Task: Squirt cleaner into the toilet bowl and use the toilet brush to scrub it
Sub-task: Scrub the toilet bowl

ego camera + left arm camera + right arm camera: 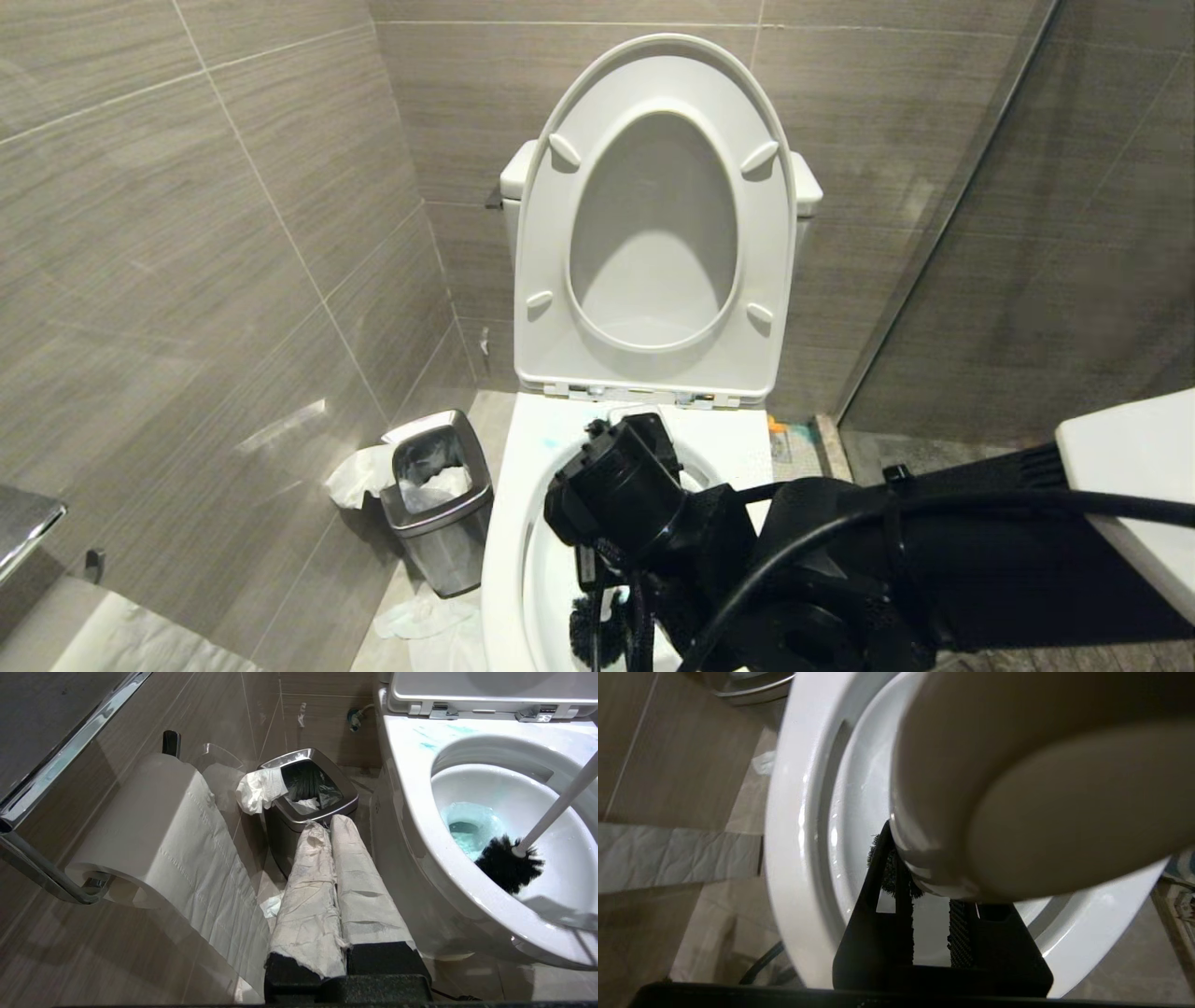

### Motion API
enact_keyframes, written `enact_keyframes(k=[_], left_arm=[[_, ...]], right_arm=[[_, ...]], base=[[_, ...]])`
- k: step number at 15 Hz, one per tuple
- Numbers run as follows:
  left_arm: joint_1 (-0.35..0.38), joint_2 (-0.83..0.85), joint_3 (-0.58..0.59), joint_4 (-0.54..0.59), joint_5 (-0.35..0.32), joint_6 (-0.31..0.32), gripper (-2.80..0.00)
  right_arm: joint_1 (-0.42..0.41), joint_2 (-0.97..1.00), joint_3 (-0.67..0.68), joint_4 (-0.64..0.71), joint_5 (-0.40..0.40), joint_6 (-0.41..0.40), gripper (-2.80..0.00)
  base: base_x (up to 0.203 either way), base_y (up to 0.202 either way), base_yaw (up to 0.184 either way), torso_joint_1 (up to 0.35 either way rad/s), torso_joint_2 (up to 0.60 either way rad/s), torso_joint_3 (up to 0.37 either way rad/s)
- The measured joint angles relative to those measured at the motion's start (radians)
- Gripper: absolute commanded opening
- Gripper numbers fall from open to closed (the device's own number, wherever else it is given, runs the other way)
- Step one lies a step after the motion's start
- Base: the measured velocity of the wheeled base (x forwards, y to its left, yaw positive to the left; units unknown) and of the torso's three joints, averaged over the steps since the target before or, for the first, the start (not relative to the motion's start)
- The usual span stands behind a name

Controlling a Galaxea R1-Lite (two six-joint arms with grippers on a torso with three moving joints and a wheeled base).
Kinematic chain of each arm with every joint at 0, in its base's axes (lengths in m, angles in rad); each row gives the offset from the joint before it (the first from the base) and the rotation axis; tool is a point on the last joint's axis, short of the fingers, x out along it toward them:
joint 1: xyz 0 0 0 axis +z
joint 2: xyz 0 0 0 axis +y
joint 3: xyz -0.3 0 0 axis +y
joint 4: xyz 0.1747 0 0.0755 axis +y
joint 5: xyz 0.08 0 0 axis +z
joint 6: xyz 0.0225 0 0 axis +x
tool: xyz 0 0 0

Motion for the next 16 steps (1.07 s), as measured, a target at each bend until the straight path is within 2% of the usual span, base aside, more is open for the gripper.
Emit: enact_keyframes(k=[4, 8, 16], left_arm=[[0.000, 0.000, 0.000, 0.000, 0.000, 0.000, -2.80], [0.000, 0.000, 0.000, 0.000, 0.000, 0.000, -2.80], [0.000, 0.000, 0.000, 0.001, 0.000, 0.000, -2.80]], right_arm=[[0.044, 0.043, -0.058, -0.001, -0.001, -0.001, -2.80], [0.037, 0.124, -0.213, 0.017, -0.015, -0.021, -2.80], [-0.163, 0.223, -0.426, 0.021, -0.021, -0.113, -2.80]], base=[[0.000, 0.000, 0.000, 0.000, 0.00, 0.000], [0.000, 0.000, 0.000, 0.000, 0.00, 0.000], [0.000, 0.000, 0.000, 0.000, 0.00, 0.000]])
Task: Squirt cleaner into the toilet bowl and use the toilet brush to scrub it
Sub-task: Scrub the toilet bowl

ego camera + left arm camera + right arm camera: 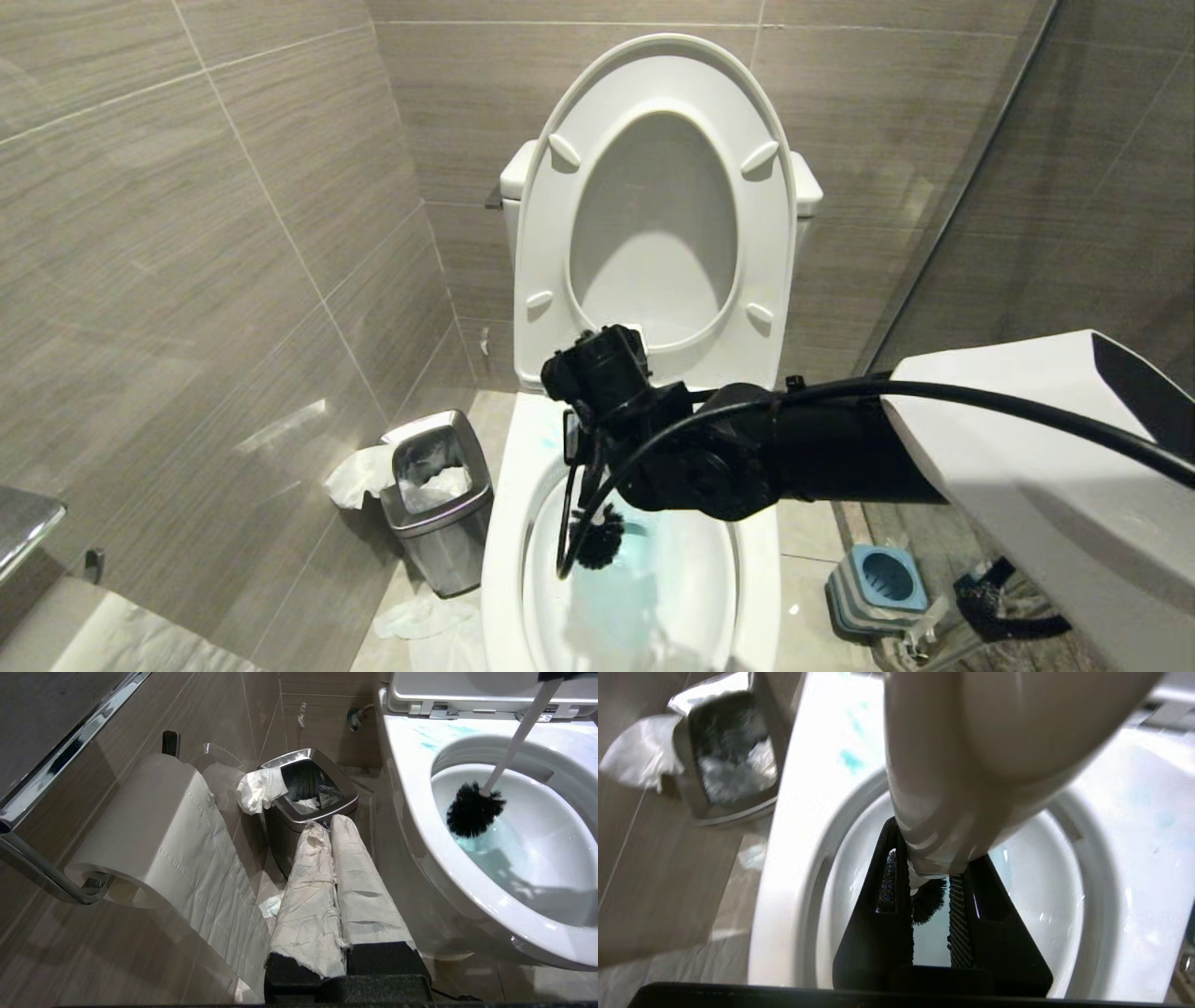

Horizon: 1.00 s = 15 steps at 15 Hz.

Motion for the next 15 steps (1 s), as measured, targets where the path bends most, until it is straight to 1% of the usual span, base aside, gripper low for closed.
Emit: enact_keyframes(k=[4, 7, 9, 12, 13, 15], left_arm=[[0.000, 0.000, 0.000, -0.001, 0.000, 0.000, -2.80], [0.000, 0.000, 0.000, -0.001, 0.000, -0.001, -2.80], [0.000, 0.000, 0.000, 0.000, 0.000, 0.000, -2.80], [0.000, 0.000, 0.000, 0.000, 0.000, -0.001, -2.80], [0.000, 0.000, 0.000, 0.000, 0.000, -0.001, -2.80], [0.000, 0.000, 0.000, -0.001, 0.000, -0.001, -2.80]], right_arm=[[-0.070, 0.064, -0.133, 0.007, 0.000, -0.020, -2.80], [-0.101, 0.097, -0.175, 0.036, 0.001, -0.018, -2.80], [-0.113, 0.101, -0.180, 0.042, -0.005, -0.022, -2.80], [-0.117, 0.069, -0.163, 0.130, -0.001, -0.012, -2.80], [-0.117, 0.048, -0.142, 0.157, 0.000, -0.009, -2.80], [-0.118, -0.003, -0.074, 0.166, 0.003, -0.008, -2.80]], base=[[0.000, 0.000, 0.000, 0.000, 0.00, 0.000], [0.000, 0.000, 0.000, 0.000, 0.00, 0.000], [0.000, 0.000, 0.000, 0.000, 0.00, 0.000], [0.000, 0.000, 0.000, 0.000, 0.00, 0.000], [0.000, 0.000, 0.000, 0.000, 0.00, 0.000], [0.000, 0.000, 0.000, 0.000, 0.00, 0.000]])
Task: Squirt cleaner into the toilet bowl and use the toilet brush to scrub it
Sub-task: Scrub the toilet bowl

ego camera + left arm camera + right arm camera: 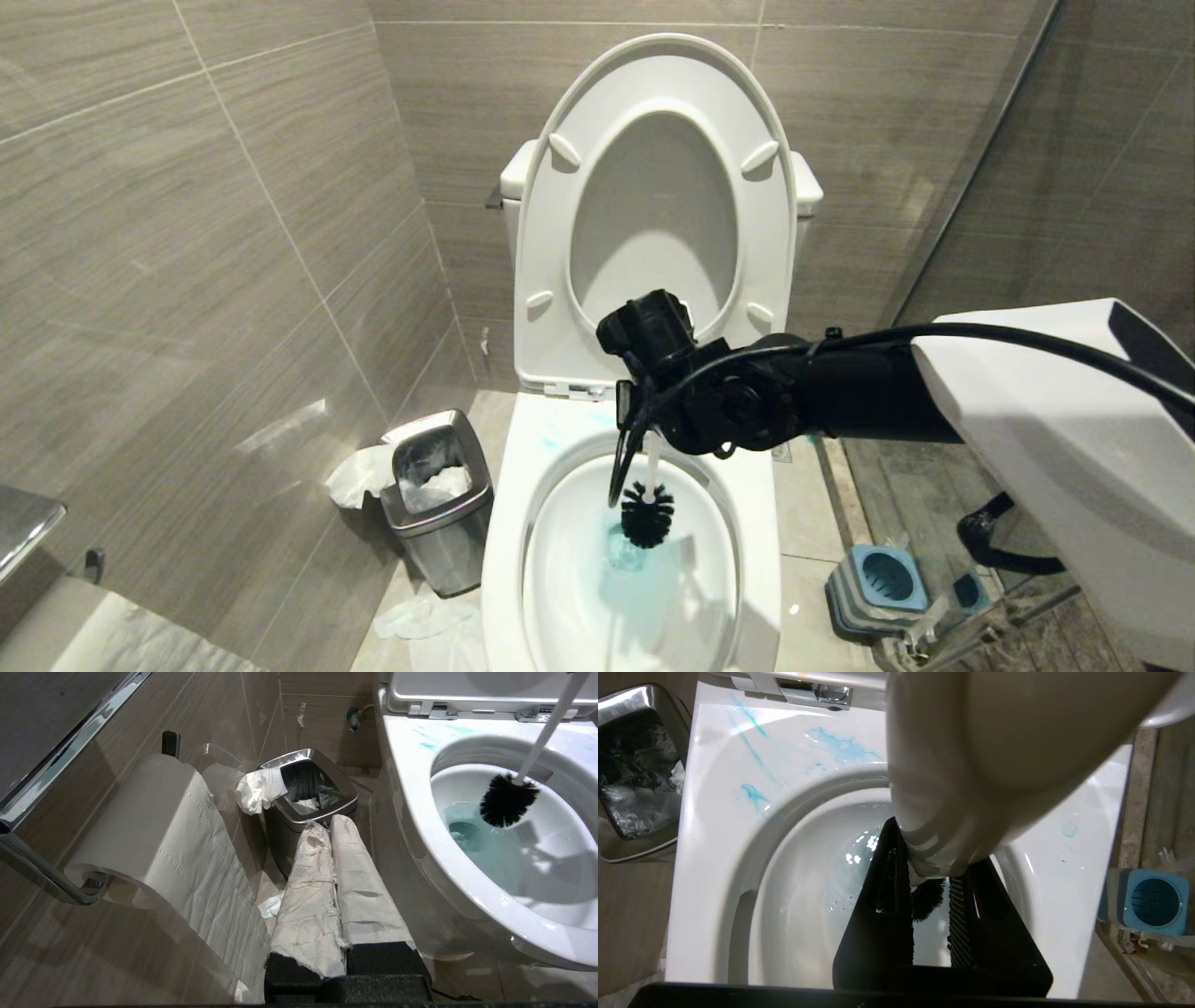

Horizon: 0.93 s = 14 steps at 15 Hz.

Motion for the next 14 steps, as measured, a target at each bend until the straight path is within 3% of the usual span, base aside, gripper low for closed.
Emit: enact_keyframes(k=[8, 14], left_arm=[[0.000, 0.000, 0.000, 0.000, 0.000, 0.001, -2.80], [0.000, 0.000, 0.000, 0.001, 0.001, 0.001, -2.80]], right_arm=[[-0.008, -0.222, 0.419, -0.095, 0.024, 0.004, -2.80], [0.117, -0.290, 0.503, -0.146, 0.047, 0.068, -2.80]], base=[[0.000, 0.000, 0.000, 0.000, 0.00, 0.000], [0.000, 0.000, 0.000, 0.000, 0.00, 0.000]])
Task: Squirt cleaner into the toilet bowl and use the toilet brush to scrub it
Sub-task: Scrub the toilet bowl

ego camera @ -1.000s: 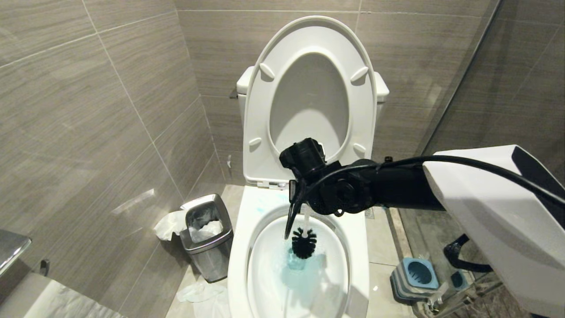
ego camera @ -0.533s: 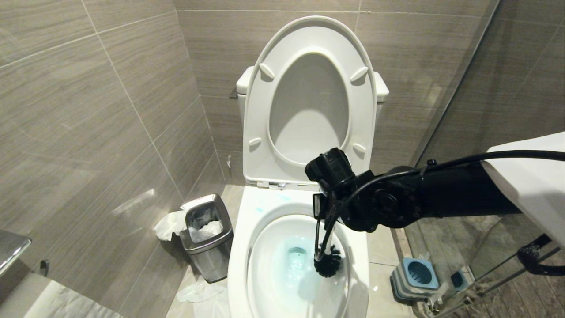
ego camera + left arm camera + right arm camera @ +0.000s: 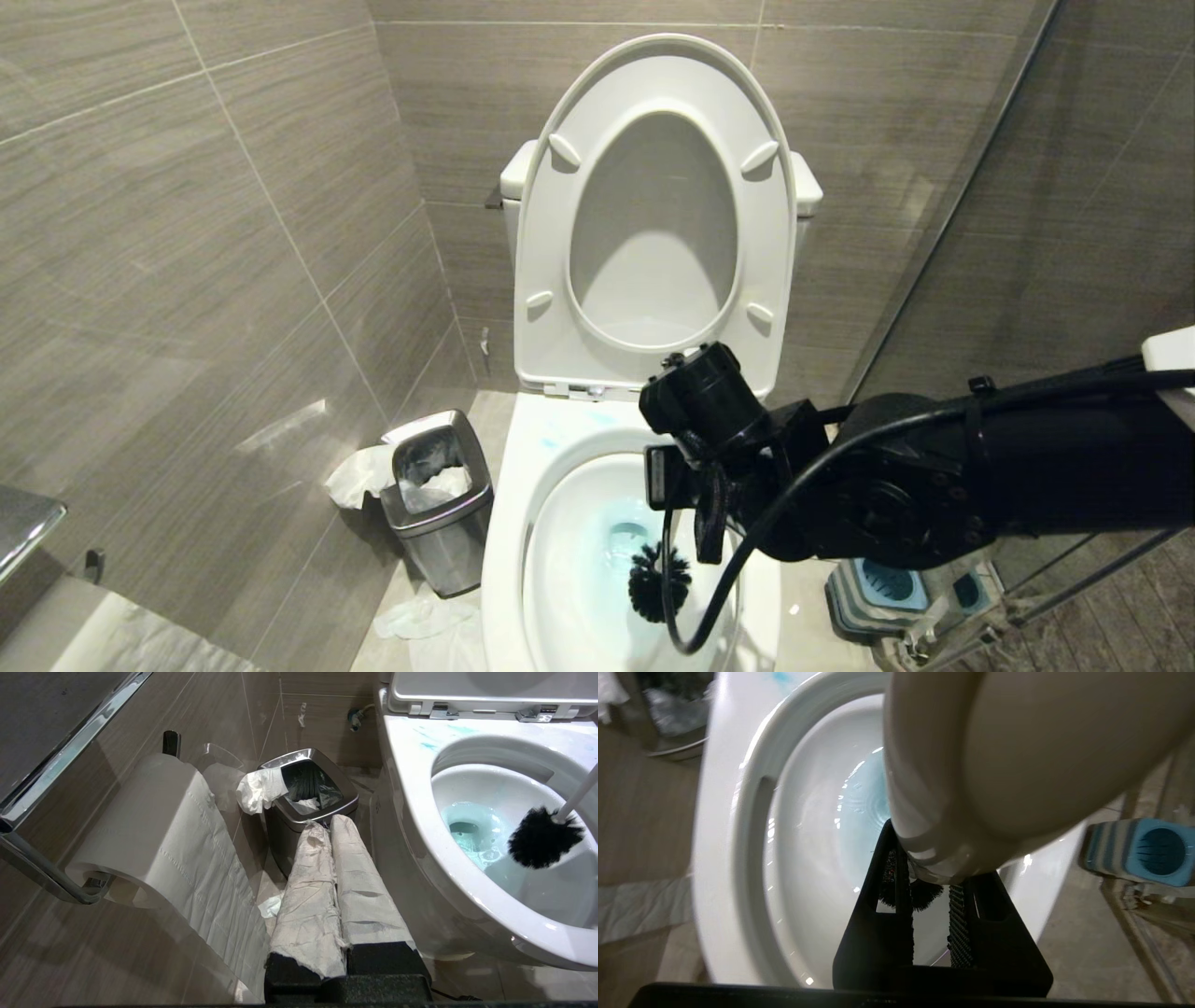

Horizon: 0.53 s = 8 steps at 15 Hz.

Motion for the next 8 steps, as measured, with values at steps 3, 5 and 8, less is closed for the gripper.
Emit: enact_keyframes(k=[3, 5, 8], left_arm=[[0.000, 0.000, 0.000, -0.001, 0.000, 0.000, -2.80], [0.000, 0.000, 0.000, -0.001, -0.001, 0.000, -2.80], [0.000, 0.000, 0.000, -0.001, -0.001, 0.000, -2.80]], right_arm=[[0.096, 0.002, 0.016, 0.001, 0.002, 0.041, -2.80], [0.138, 0.031, -0.006, -0.001, 0.002, 0.046, -2.80], [0.159, 0.100, -0.102, 0.005, 0.001, 0.043, -2.80]], base=[[0.000, 0.000, 0.000, 0.000, 0.00, 0.000], [0.000, 0.000, 0.000, 0.000, 0.00, 0.000], [0.000, 0.000, 0.000, 0.000, 0.00, 0.000]])
